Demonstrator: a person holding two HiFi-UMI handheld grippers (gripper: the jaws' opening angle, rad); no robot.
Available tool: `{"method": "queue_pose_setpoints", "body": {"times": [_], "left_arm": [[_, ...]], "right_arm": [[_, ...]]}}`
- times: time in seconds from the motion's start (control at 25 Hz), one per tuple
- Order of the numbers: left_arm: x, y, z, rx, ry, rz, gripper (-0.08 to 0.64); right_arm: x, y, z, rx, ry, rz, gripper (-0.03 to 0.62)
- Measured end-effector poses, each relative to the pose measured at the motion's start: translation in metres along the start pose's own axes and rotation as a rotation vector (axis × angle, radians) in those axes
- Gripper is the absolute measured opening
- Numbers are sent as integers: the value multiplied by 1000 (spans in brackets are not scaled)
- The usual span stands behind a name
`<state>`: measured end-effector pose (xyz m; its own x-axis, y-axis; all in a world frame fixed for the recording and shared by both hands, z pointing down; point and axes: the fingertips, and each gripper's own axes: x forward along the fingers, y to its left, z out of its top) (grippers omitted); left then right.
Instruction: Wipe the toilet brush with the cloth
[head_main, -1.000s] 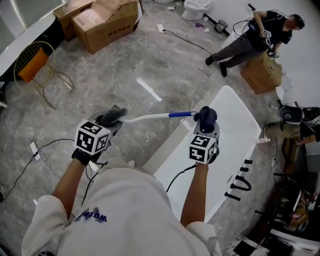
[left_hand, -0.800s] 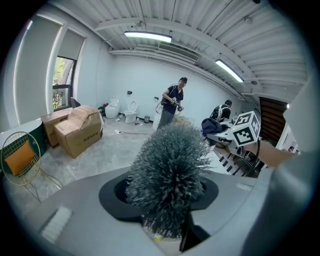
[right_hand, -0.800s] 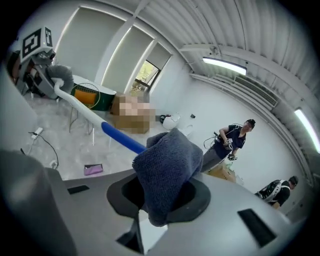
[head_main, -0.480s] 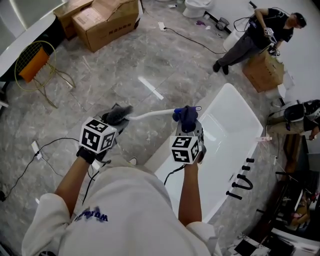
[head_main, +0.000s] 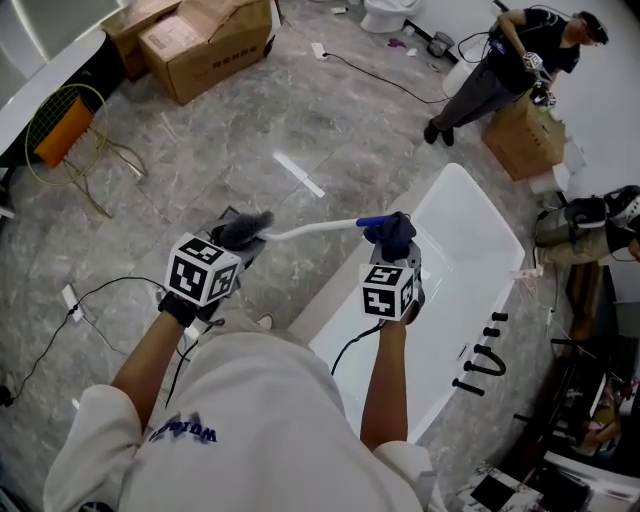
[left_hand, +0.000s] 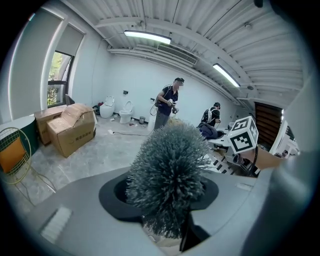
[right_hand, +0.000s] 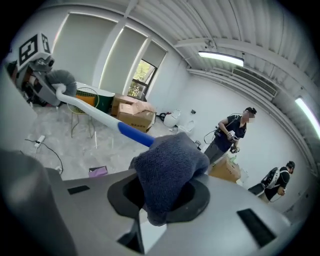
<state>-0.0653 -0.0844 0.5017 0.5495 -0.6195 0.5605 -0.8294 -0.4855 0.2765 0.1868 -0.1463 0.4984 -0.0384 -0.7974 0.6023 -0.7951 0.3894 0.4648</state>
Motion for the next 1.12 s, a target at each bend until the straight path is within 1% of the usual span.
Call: {"method": "queue_pose_setpoints", "body": {"times": [0.08,0.24,0.44,0.52,0.72,0.96,1.04,1.12], "left_arm": [[4,-3,2,1,-1,-12,187],[12,-7,1,4,11,-12,186],[15,-11,2,-7,5,-8,187],[15,-12,5,-4,3,-4,187],[20,-17,9,4,8,0,189],[20,-16,10,4,0,-2,187],[20,-15,9,-4,-3,0,187],[21,-13,9,-1,0,0,186]], "right_arm": [[-1,17,10,-21,-25,24,75],[-5,43,25,-9,-61,76,72],[-12,59,39,-33,-100,117,72],[-16,69,47,-46,-120,149,72],[-28,110,63,-113,-165,234,72],[-44,146,74,-183,-208,300,72],[-52,162,75,-228,-230,346,72],[-60,181,77,-296,-253,404,72]]}}
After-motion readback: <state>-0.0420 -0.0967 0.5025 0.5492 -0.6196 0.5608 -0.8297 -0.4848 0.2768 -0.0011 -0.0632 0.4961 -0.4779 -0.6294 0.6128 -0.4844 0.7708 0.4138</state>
